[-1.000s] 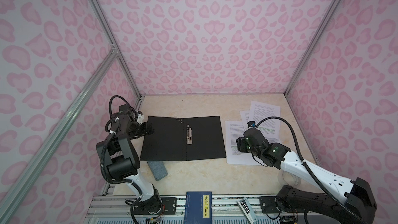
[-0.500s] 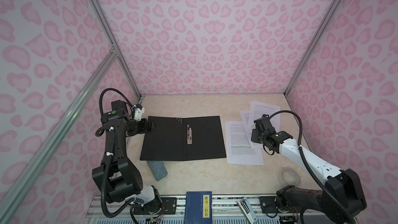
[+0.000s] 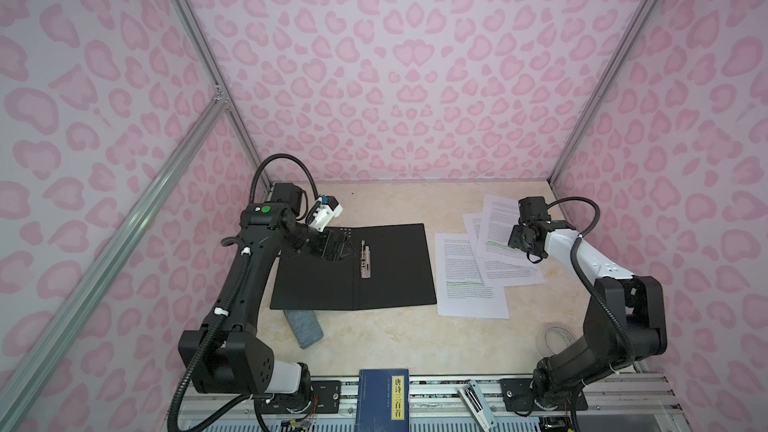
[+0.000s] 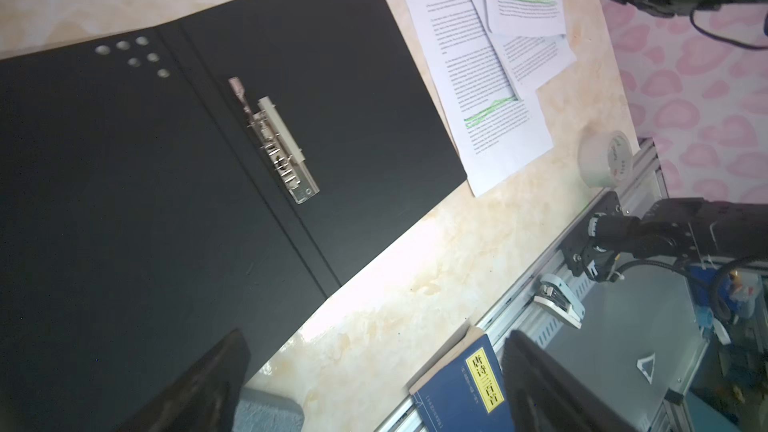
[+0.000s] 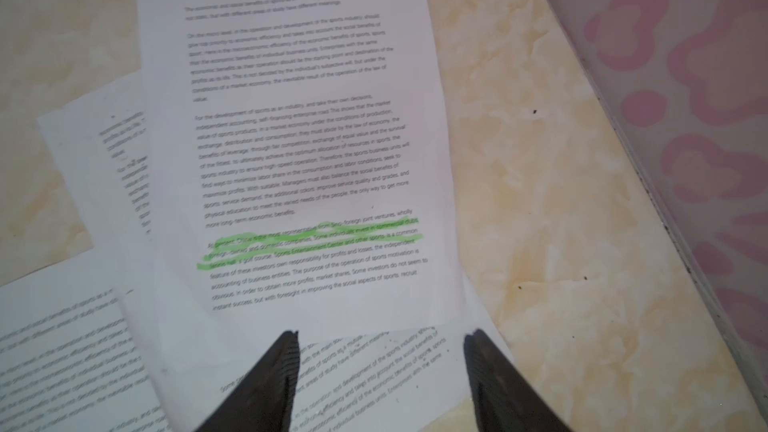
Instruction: Put the files into the folder
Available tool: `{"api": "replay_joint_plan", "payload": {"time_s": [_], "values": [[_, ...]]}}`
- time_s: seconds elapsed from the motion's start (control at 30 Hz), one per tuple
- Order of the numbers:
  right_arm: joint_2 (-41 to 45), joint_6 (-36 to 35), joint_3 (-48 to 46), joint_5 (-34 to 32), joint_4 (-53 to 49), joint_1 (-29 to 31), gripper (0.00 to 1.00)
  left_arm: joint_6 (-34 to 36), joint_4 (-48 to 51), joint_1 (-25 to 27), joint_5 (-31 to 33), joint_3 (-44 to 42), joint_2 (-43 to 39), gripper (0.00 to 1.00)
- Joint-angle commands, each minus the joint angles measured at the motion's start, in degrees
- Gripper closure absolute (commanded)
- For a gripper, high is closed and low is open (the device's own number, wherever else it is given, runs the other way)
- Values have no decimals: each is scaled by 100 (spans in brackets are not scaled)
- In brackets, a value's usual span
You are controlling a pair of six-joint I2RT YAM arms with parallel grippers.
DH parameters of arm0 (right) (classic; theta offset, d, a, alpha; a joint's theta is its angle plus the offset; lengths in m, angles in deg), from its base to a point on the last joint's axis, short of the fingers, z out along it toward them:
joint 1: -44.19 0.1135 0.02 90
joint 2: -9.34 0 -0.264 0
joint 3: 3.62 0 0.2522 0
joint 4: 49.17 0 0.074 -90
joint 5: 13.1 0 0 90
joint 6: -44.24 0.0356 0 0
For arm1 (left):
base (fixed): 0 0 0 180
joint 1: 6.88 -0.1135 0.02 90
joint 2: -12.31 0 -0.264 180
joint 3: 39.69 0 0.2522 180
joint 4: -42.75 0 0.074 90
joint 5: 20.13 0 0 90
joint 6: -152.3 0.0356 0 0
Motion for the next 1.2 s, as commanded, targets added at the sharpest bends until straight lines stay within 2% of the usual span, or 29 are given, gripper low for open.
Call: {"api": "replay_joint_plan", "payload": {"time_s": [0.0,0.2,0.5,0.6,0.8,1.17], "values": [[-362,-32,124,402,148,-459,34,-300,-201,356,-215,192,340,2],[-1448,-98,821,813,43,-956,34,-348,-362,654,-362,52,683,2],[-2388,-357,1587,975,-325,-1008,34,-223,-439,693,-164,-390,481,2],[-2506,-415,1630,949,-481,-1016,38,-268,-506,689,-128,-547,361,2],[-2489,-485,1450,1085,-580,-1025,52,-326,-531,693,-38,-664,207,2],[-1411,-502,369,1183,-453,-991,70,-338,-474,687,169,-743,-224,2]]}}
